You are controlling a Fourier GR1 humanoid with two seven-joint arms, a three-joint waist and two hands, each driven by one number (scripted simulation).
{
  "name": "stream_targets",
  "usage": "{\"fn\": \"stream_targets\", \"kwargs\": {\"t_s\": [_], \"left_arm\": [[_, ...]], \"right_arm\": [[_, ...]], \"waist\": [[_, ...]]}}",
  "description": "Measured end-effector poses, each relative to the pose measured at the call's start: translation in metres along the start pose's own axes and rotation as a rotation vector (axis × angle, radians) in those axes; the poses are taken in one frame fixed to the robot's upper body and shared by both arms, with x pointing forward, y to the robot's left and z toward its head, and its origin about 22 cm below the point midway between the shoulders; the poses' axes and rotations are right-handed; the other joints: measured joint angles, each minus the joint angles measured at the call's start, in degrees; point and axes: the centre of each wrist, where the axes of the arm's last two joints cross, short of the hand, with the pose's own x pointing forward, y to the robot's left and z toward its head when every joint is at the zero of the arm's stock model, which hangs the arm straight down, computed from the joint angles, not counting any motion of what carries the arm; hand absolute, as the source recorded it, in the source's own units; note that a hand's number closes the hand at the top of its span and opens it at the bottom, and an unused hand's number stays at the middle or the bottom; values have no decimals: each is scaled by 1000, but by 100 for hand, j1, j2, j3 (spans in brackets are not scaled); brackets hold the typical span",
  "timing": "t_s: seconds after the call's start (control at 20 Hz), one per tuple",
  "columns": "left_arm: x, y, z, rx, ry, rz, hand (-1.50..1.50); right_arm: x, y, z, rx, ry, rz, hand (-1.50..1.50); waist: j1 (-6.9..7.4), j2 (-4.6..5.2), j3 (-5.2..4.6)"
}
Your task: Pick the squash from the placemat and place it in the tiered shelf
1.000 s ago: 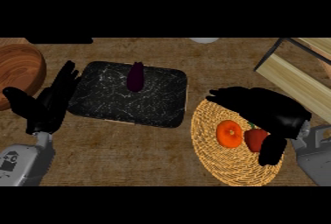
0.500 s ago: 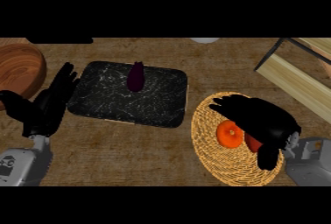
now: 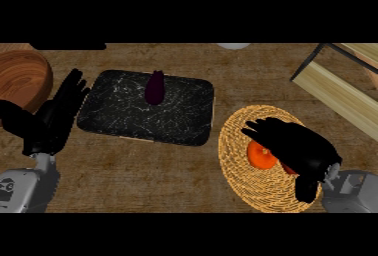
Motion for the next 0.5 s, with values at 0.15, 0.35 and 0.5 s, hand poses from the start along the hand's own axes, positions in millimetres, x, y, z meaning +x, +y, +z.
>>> {"fn": "stream_targets", "kwargs": {"t_s": [0.15,0.35,0.5], "left_arm": [[-4,-1,2,1,-2,1,0],[-8,-3,-1,-1,-1,-3,0],[-6,-6,3,1,1,-4,0]], "right_arm": [[-3,6,-2,-8,3,-12,-150],[-4,14,-18,-14,4,-20,-150],[-6,21,-27,-9,5,-26,-150]], "waist": [[-1,2,1],[7,6,1],[14,3,0]]}}
